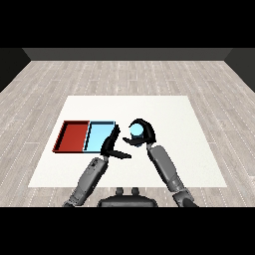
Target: Pick the blue can and put it in the blue box
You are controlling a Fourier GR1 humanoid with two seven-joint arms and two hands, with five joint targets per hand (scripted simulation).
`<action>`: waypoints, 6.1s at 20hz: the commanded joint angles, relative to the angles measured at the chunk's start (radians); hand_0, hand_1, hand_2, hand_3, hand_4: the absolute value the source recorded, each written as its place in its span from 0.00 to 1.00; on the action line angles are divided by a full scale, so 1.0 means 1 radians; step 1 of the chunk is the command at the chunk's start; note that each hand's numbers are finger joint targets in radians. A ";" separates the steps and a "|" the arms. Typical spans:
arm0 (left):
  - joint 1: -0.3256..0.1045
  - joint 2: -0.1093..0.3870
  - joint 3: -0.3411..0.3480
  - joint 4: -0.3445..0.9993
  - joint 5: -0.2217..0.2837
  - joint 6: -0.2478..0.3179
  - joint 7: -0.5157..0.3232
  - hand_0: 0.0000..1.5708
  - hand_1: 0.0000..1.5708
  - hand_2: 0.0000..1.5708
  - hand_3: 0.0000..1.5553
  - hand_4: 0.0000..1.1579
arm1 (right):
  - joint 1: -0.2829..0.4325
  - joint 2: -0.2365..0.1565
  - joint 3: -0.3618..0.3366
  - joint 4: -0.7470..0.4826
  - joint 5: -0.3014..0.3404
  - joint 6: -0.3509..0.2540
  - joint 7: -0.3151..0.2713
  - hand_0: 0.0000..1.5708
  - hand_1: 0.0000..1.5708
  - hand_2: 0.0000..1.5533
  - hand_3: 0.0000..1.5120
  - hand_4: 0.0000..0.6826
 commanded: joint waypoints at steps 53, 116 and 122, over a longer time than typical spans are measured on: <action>-0.260 0.001 -0.179 0.274 0.056 0.300 -0.043 0.50 0.50 0.54 0.37 0.56 | 0.017 -0.001 0.310 -0.116 -0.121 -0.147 0.010 0.95 0.95 0.94 0.93 0.87; -0.555 0.155 0.157 1.194 -0.014 0.332 -0.111 1.00 1.00 0.98 0.93 0.83 | 0.285 -0.142 -0.198 -0.290 -0.298 0.140 -0.077 0.00 0.00 0.00 0.00 0.00; -0.530 0.131 0.249 1.240 0.055 0.350 -0.118 0.51 0.51 0.57 0.73 0.65 | 0.298 -0.163 -0.224 -0.273 -0.326 0.189 -0.081 0.00 0.00 0.00 0.00 0.00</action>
